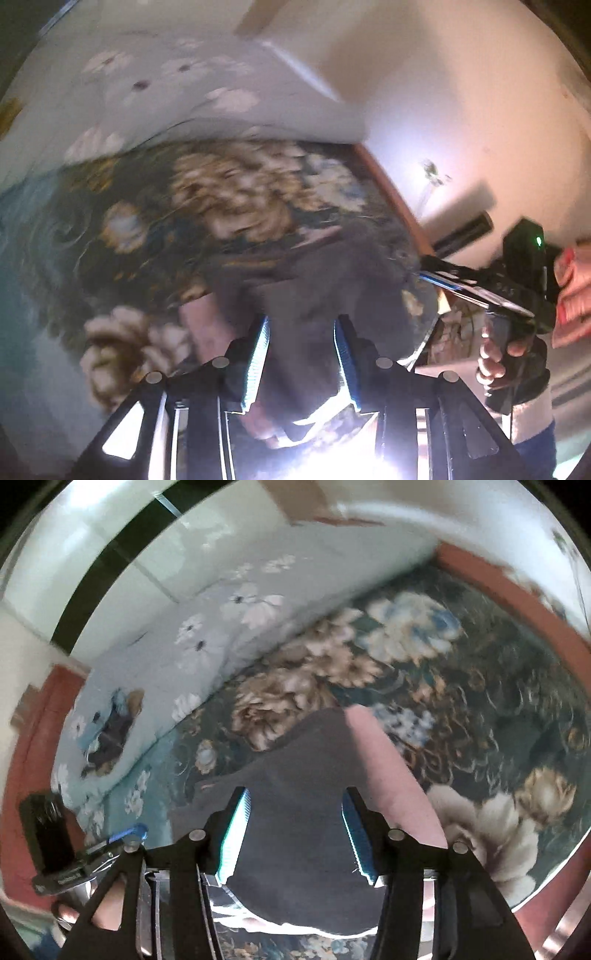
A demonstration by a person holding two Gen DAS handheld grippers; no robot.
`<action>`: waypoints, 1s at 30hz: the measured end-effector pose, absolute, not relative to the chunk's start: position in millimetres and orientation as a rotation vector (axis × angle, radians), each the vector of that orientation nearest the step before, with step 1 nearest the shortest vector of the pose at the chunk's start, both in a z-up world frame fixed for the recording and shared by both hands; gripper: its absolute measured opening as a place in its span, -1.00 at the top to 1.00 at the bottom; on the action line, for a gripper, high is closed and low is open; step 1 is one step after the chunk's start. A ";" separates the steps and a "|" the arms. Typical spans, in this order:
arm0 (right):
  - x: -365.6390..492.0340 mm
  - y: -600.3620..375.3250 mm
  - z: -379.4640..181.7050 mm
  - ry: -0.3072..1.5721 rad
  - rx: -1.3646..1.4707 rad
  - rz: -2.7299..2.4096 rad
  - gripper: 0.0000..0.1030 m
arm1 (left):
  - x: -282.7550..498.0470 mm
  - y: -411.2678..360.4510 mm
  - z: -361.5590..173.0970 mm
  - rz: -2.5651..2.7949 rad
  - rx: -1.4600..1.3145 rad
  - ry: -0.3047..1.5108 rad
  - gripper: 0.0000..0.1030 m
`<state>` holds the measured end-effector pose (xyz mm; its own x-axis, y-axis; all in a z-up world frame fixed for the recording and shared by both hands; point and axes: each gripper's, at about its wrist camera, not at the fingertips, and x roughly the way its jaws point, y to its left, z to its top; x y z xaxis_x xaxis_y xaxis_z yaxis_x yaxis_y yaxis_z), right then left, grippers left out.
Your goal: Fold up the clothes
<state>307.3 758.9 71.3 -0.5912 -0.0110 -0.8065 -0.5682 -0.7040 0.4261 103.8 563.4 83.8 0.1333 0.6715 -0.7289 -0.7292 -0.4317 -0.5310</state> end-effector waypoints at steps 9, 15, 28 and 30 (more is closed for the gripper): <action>308.4 709.5 39.5 0.673 -1.372 2.361 -0.04 | 117.1 579.2 26.0 1.541 -1.347 0.163 0.18; 311.5 712.8 10.7 0.723 -1.365 2.348 -0.04 | 112.9 572.4 3.5 1.527 -1.404 0.135 0.18; 307.7 688.7 8.5 0.696 -1.316 2.273 -0.16 | 124.9 542.9 18.4 1.557 -1.372 0.131 0.15; 318.8 675.9 18.0 0.747 -1.222 2.291 -0.16 | 132.8 528.3 24.3 1.580 -1.349 0.128 0.05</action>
<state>318.8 675.9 18.0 -0.5152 0.1232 -0.8482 -0.5993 -0.7592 0.2537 132.8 528.3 24.3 0.1366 0.6028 -0.7861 -0.7218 -0.4829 -0.4957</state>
